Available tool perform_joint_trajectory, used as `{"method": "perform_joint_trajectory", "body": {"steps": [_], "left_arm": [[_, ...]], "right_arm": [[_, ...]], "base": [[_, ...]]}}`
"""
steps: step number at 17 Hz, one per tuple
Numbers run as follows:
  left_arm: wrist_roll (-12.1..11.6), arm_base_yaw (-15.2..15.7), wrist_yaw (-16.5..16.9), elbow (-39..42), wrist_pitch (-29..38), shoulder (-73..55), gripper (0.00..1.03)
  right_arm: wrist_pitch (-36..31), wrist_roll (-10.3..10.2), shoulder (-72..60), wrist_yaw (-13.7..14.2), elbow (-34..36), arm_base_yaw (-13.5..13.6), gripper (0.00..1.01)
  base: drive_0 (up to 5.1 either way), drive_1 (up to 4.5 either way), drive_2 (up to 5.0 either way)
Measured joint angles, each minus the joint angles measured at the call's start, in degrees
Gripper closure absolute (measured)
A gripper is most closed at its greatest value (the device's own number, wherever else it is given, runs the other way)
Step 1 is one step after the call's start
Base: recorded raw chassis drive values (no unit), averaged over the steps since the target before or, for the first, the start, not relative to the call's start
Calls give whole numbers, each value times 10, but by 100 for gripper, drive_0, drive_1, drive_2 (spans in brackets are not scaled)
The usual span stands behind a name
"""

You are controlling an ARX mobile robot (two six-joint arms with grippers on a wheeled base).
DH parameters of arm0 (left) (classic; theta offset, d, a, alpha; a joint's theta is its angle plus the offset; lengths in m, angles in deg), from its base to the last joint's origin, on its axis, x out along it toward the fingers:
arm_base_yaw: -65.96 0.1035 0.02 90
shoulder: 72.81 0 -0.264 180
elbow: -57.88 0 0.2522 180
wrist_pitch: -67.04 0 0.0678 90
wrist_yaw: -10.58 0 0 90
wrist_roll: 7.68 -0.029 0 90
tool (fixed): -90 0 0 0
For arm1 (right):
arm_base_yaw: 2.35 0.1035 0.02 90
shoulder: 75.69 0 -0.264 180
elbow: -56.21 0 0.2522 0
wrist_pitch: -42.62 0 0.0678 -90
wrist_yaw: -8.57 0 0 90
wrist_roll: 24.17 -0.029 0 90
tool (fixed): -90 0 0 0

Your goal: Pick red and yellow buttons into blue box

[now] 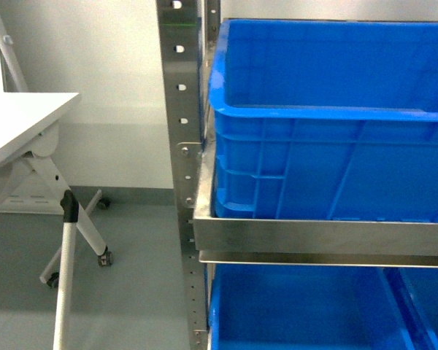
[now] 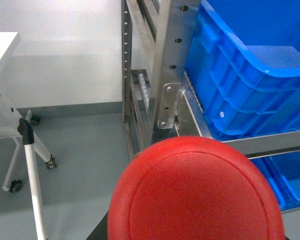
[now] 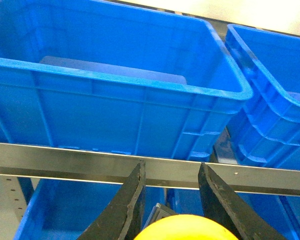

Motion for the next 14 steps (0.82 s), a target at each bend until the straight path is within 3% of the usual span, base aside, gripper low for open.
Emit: {"method": "perform_joint_trajectory", "body": {"steps": [14], "left_arm": [[0, 0, 0, 0, 0, -1, 78]], "right_arm": [[-2, 0, 0, 0, 0, 0, 72]], "base": [[504, -236, -236]]}}
